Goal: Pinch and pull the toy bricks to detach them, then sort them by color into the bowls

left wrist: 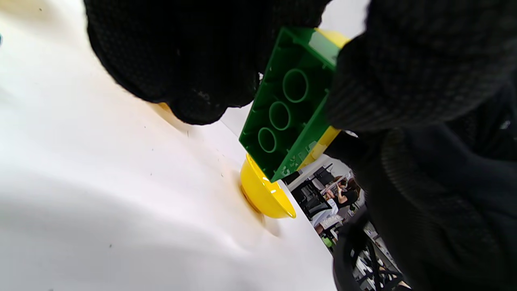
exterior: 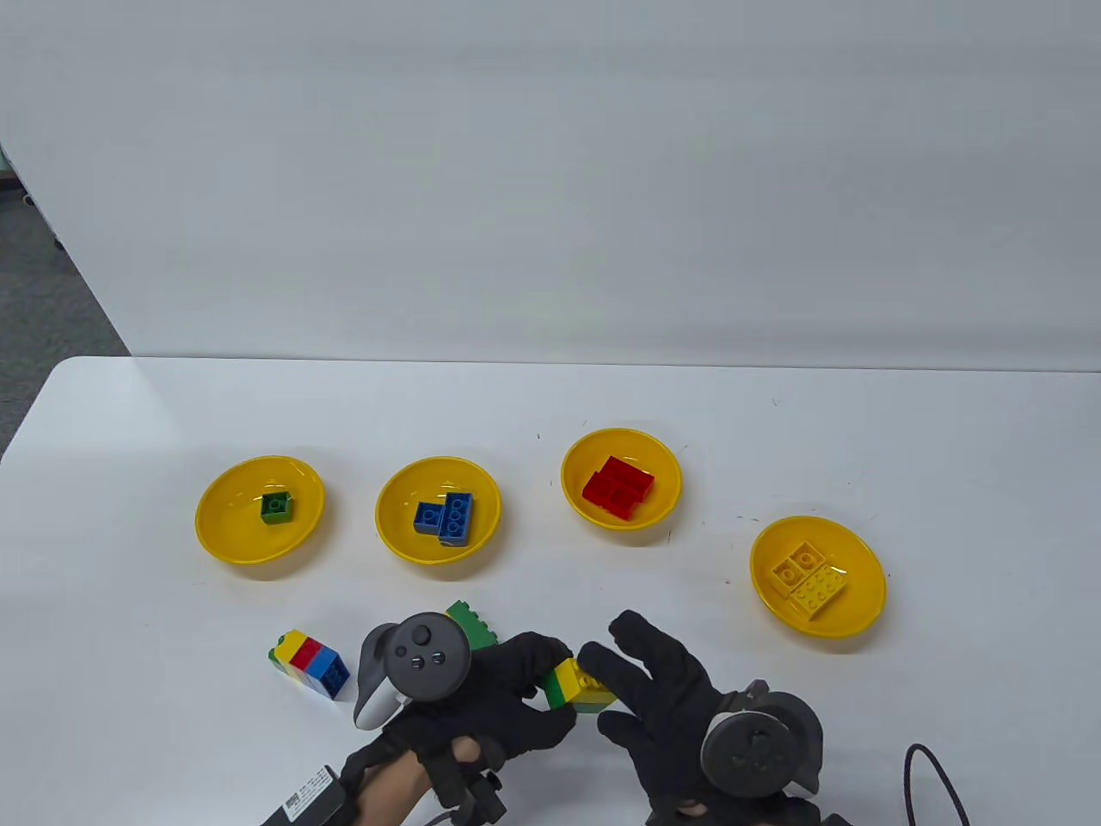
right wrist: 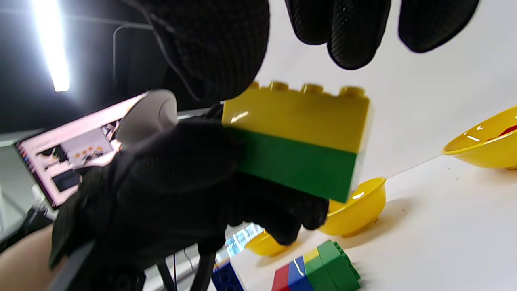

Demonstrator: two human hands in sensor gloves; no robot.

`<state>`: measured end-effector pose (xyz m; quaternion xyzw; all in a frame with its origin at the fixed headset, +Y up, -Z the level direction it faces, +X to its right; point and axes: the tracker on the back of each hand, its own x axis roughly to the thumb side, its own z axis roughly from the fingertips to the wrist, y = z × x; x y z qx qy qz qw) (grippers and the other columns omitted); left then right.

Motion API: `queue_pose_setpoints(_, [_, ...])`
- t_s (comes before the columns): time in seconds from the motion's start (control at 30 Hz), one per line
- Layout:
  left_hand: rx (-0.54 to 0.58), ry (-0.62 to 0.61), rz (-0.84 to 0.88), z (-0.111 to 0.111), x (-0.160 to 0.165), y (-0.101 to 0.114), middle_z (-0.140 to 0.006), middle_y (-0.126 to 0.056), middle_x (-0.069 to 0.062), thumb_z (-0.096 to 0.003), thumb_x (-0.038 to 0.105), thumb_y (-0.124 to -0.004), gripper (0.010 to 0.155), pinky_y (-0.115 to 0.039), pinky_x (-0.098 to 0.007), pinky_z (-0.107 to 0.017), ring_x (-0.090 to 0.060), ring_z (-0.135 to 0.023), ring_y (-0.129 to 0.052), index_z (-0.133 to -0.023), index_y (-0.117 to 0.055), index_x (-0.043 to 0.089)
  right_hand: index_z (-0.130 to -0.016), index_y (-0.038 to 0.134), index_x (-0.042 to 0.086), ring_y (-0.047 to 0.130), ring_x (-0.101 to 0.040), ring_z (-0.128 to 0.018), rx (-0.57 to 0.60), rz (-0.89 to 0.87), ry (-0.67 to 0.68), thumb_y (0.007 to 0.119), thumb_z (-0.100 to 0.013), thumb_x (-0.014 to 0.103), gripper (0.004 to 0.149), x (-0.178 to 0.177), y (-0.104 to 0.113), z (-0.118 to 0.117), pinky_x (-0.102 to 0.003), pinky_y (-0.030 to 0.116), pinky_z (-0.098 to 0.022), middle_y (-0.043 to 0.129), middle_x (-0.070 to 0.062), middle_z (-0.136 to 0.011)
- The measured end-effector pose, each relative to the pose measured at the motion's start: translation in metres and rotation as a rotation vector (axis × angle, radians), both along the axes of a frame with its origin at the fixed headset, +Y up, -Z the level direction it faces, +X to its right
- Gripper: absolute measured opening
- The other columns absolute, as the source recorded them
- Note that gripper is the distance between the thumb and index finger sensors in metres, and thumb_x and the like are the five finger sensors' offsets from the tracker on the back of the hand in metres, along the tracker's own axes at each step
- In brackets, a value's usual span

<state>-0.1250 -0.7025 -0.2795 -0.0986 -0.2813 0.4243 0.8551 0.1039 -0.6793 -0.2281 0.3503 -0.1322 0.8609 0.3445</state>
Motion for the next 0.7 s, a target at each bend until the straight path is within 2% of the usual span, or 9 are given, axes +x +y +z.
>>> queue_pose_setpoints(0.1, [-0.002, -0.027, 0.000, 0.001, 0.002, 0.000, -0.097, -0.087, -0.020, -0.0369, 0.047, -0.103, 0.065, -0.083, -0.058, -0.056, -0.044, -0.079, -0.098, -0.088, -0.074, 0.019, -0.095, 0.069, 0.032, 0.072, -0.055, -0.085, 0.015, 0.095, 0.037, 0.086, -0.036, 0.019, 0.063, -0.009, -0.005, -0.004, -0.074, 0.063, -0.055, 0.054, -0.028, -0.104])
queue_pose_setpoints(0.17, [-0.002, -0.024, 0.013, 0.001, 0.002, -0.001, -0.097, -0.086, -0.021, -0.0377, 0.046, -0.102, 0.065, -0.083, -0.058, -0.057, -0.044, -0.079, -0.097, -0.089, -0.074, 0.018, -0.093, 0.071, 0.030, 0.082, -0.052, -0.080, 0.026, 0.101, 0.034, 0.086, -0.036, 0.017, 0.061, -0.009, -0.008, -0.007, -0.073, 0.066, -0.054, 0.069, -0.025, -0.098])
queue_pose_setpoints(0.23, [-0.004, -0.016, 0.037, 0.001, 0.000, -0.004, -0.097, -0.086, -0.021, -0.0393, 0.046, -0.101, 0.065, -0.083, -0.058, -0.057, -0.043, -0.079, -0.097, -0.091, -0.072, 0.019, -0.090, 0.077, 0.026, 0.090, -0.051, -0.071, 0.035, 0.024, 0.023, 0.088, -0.033, 0.016, 0.059, -0.006, -0.009, -0.011, -0.071, 0.071, -0.051, 0.078, -0.025, -0.090])
queue_pose_setpoints(0.4, [-0.097, 0.010, 0.228, -0.007, 0.001, -0.016, -0.099, -0.084, -0.018, -0.0448, 0.042, -0.097, 0.068, -0.080, -0.059, -0.058, -0.044, -0.082, -0.094, -0.102, -0.066, 0.022, -0.089, 0.077, 0.018, 0.091, -0.052, -0.063, -0.068, -0.148, -0.019, 0.086, -0.031, 0.016, 0.059, 0.006, -0.011, -0.026, -0.069, 0.075, -0.045, 0.080, -0.029, -0.085])
queue_pose_setpoints(0.53, [-0.125, -0.012, 0.215, -0.009, 0.009, -0.022, -0.102, -0.079, -0.019, -0.0431, 0.049, -0.096, 0.079, -0.077, -0.061, -0.061, -0.045, -0.086, -0.089, -0.107, -0.057, 0.022, -0.089, 0.076, 0.016, 0.092, -0.052, -0.061, -0.105, -0.191, -0.047, 0.083, -0.030, 0.016, 0.060, 0.010, -0.013, -0.031, -0.068, 0.077, -0.043, 0.080, -0.029, -0.083])
queue_pose_setpoints(0.7, [-0.078, 0.042, 0.249, -0.008, 0.011, -0.023, -0.088, -0.094, -0.016, -0.0407, 0.048, -0.099, 0.069, -0.085, -0.057, -0.052, -0.042, -0.071, -0.102, -0.097, -0.073, 0.018, -0.087, 0.079, 0.015, 0.096, -0.051, -0.057, -0.145, -0.230, -0.035, 0.081, -0.027, 0.015, 0.060, 0.009, -0.013, -0.031, -0.068, 0.080, -0.041, 0.084, -0.029, -0.080])
